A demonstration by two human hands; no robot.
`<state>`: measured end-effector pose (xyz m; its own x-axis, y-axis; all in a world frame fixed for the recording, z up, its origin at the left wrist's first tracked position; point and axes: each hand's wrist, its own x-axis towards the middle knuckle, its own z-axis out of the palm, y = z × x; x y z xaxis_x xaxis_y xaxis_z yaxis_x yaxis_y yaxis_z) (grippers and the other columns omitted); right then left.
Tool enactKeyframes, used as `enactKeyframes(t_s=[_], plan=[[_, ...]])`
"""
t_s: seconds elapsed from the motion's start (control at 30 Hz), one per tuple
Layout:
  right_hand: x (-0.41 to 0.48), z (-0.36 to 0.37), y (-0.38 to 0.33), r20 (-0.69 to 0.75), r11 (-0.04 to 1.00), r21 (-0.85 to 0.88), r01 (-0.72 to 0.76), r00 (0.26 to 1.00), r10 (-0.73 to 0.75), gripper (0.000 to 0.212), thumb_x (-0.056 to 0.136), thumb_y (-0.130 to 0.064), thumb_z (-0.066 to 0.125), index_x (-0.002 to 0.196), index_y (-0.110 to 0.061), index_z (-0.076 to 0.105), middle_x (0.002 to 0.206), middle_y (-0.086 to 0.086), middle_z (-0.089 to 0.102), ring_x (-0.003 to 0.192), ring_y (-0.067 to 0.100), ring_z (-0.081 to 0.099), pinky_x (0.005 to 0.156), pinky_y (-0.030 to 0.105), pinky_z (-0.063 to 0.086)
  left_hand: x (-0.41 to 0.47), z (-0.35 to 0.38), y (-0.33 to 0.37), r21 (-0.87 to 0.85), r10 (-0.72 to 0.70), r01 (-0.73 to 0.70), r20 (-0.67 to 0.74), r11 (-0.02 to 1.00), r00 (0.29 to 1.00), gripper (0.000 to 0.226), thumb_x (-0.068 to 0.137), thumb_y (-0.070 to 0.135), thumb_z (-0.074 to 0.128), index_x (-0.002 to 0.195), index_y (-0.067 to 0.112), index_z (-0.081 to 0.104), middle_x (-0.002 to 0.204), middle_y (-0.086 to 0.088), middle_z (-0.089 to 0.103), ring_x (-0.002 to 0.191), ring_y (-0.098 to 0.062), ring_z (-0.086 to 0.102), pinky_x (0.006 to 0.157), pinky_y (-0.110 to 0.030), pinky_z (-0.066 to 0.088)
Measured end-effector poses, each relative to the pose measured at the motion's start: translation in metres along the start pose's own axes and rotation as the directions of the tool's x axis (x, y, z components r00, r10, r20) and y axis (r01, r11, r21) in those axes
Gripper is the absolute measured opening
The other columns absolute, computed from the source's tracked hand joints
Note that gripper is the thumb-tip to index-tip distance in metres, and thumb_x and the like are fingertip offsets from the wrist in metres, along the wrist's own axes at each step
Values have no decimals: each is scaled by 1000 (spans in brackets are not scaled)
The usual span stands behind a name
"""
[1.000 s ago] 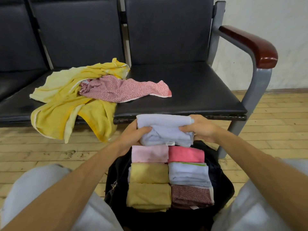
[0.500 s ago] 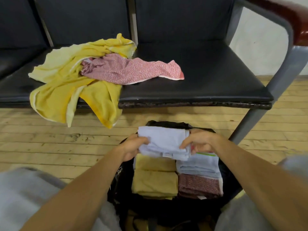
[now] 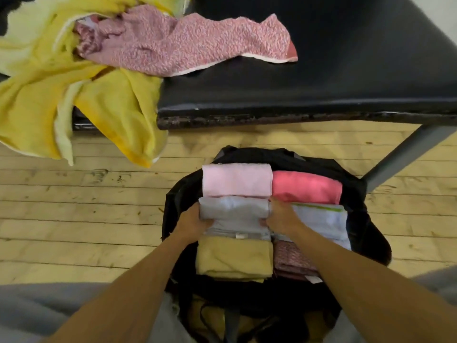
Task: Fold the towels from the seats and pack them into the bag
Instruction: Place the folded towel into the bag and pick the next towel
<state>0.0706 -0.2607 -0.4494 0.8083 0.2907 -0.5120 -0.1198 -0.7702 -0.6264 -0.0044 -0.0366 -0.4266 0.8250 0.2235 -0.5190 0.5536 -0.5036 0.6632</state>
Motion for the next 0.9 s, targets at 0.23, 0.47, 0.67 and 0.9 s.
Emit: enactKeyframes(t_s=[0.23, 0.47, 0.67, 0.9], plan=[[13, 14, -6, -72, 991, -95, -99, 993, 93, 45, 85, -5, 66, 125, 2, 46, 121, 18, 53, 115, 31, 53, 78, 26, 38, 12, 12, -6, 121, -11, 15, -32, 993, 999, 62, 93, 17, 60, 147, 8, 30, 138, -15, 51, 124, -29, 51, 99, -31, 41], [-7, -18, -40, -18, 930, -346, -120, 992, 121, 28, 87, -9, 63, 112, 3, 62, 116, 18, 65, 104, 30, 64, 70, 26, 43, 1, -23, 41, 384, -100, 64, 75, 921, 992, 69, 91, 20, 61, 142, -2, 22, 129, -18, 50, 115, -31, 54, 81, -31, 44], [-36, -73, -95, -28, 882, -470, 36, 998, -56, 10, 86, -7, 56, 77, -5, 59, 85, 9, 61, 75, 23, 60, 62, 28, 50, -34, -84, 96, 369, 148, -188, 134, 910, 980, 45, 92, 21, 61, 134, 10, 49, 123, -6, 58, 110, -22, 57, 85, -26, 42], [-69, -133, -200, -97, 876, -206, 435, 882, -461, 12, 88, -4, 62, 83, -13, 68, 71, 3, 72, 60, 14, 70, 56, 19, 55, -76, -178, 155, 193, 400, -418, 129, 887, 908, 18, 92, 15, 62, 110, 14, 64, 96, -2, 70, 89, -14, 66, 74, -20, 52]])
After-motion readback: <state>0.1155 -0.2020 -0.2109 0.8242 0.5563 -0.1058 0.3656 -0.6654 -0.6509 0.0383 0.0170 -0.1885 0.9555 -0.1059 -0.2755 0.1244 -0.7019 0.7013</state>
